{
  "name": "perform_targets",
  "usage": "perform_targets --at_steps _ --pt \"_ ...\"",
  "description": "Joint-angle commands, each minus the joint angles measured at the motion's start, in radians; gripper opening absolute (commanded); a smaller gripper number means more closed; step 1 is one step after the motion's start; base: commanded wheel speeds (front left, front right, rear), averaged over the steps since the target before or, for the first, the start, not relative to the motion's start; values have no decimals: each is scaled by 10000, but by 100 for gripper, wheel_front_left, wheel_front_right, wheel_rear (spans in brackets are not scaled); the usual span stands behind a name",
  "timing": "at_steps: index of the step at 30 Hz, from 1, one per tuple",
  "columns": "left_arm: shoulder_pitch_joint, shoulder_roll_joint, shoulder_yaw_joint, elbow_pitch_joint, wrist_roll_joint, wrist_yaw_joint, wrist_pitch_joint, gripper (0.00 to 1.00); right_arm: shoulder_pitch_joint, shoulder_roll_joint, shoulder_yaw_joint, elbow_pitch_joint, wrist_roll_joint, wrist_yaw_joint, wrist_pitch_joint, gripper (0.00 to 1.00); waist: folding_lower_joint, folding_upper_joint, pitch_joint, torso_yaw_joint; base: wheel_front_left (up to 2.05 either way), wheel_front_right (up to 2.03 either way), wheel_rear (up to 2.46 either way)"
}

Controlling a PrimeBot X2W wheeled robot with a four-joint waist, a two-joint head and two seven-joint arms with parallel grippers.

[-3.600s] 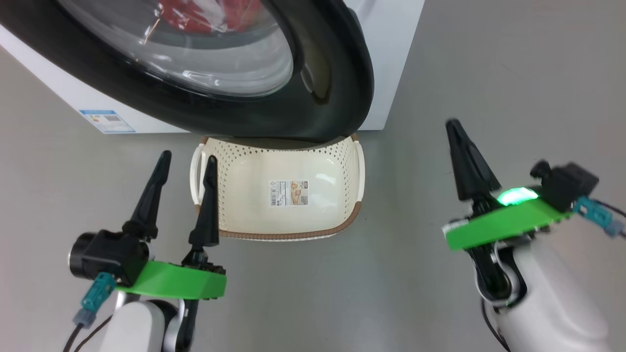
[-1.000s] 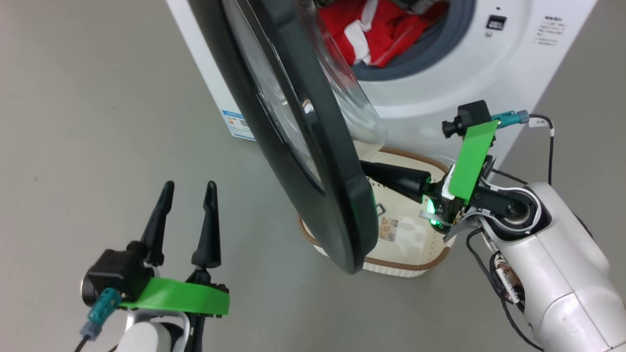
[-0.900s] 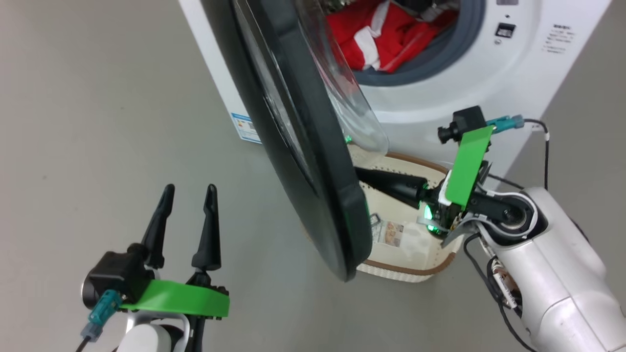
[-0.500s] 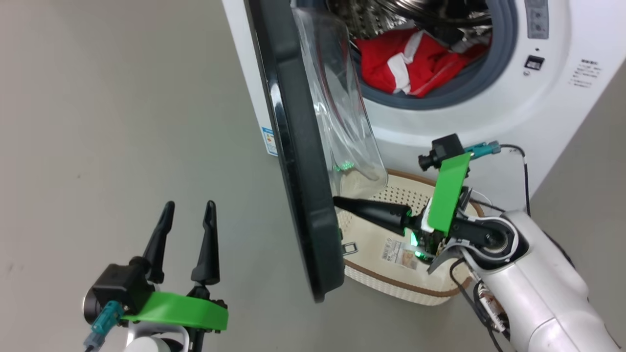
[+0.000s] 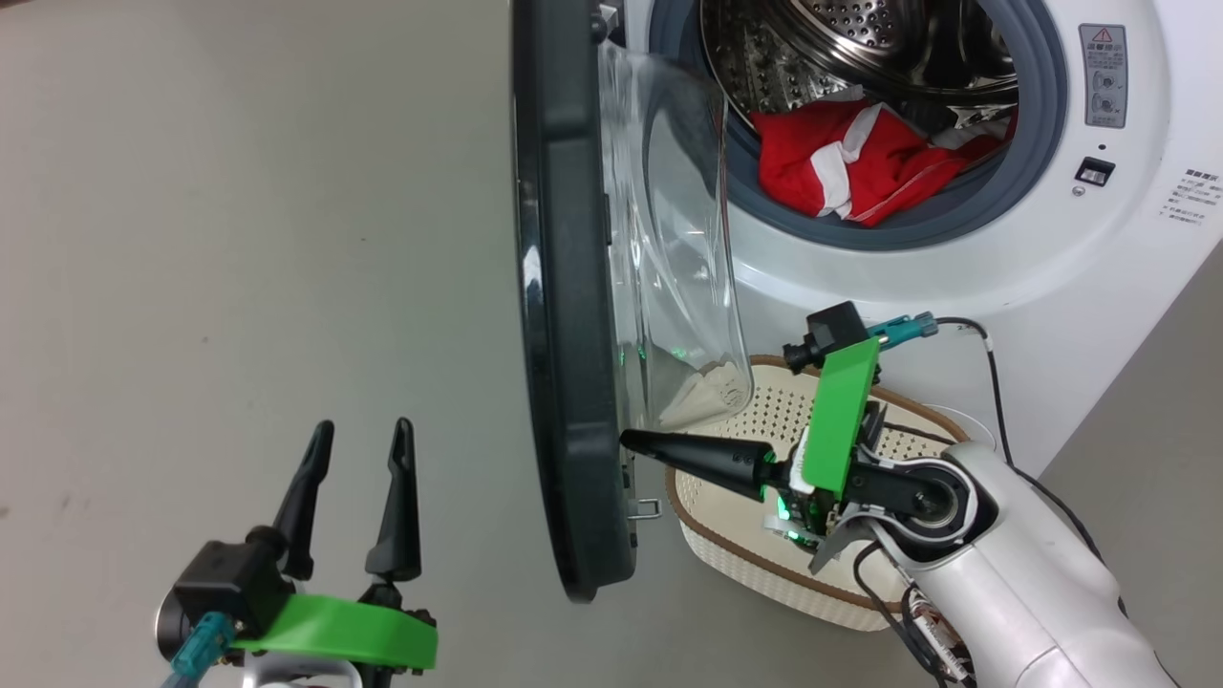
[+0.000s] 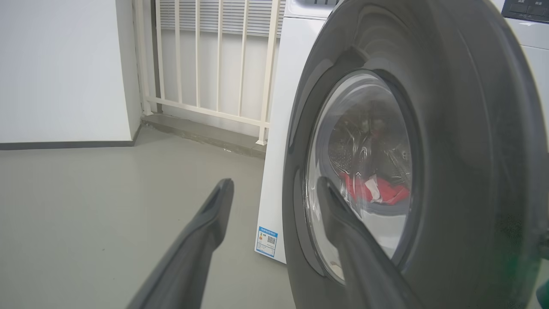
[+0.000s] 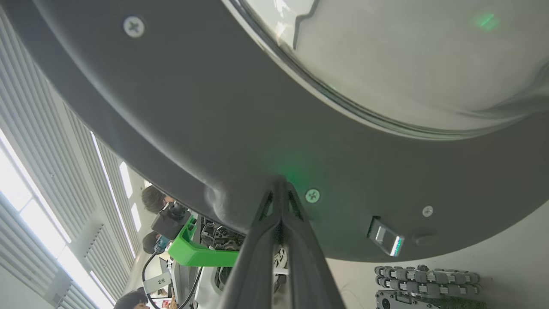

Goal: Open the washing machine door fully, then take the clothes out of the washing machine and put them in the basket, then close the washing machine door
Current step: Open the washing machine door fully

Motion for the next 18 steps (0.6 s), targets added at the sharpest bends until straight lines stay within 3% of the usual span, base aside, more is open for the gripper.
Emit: perform_targets --at_steps 1,18 --pt "-30 171 360 -355 25 -13 -49 100 -215 280 272 -194 126 67 -94 0 0 -1 35 23 0 0 0" --pt "327 171 322 -508 -205 106 -49 100 -846 282 1062 261 609 67 -275 0 0 -1 136 100 0 0 0"
